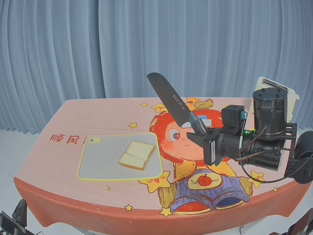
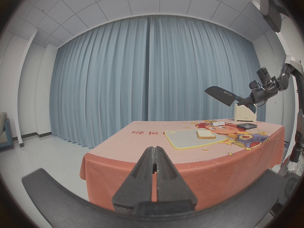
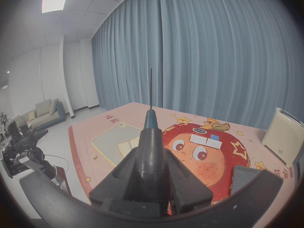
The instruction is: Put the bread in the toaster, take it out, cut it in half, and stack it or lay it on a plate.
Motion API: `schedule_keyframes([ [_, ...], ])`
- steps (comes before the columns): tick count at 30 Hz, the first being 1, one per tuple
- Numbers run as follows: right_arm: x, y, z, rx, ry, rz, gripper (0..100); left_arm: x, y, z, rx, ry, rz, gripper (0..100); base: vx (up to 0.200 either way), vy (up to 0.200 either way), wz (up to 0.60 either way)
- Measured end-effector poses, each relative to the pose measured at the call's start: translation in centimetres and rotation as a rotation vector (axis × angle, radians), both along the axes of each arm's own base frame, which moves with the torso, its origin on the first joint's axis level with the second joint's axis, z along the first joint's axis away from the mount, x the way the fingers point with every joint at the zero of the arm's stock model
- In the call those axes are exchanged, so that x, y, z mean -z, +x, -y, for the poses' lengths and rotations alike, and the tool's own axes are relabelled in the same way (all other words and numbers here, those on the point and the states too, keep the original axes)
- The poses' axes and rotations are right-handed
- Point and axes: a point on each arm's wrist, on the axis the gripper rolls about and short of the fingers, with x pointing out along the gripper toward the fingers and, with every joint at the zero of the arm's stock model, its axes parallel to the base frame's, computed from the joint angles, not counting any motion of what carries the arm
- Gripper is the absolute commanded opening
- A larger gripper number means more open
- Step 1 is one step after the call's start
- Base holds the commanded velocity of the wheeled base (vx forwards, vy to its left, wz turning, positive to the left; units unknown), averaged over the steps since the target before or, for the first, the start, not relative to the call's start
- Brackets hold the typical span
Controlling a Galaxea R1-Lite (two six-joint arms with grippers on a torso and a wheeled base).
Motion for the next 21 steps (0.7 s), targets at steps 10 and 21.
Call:
schedule_keyframes([
  [10,0.7,0.5,-0.4,0.033,-0.007,-0.022,0,0.0,0.0,0.0,0.000,0.000,0.000,0,0.000,0.000,0.00],
  [21,0.7,1.2,-0.2,0.103,0.019,-0.042,0,0.0,0.0,0.0,0.000,0.000,0.000,0,0.000,0.000,0.00],
])
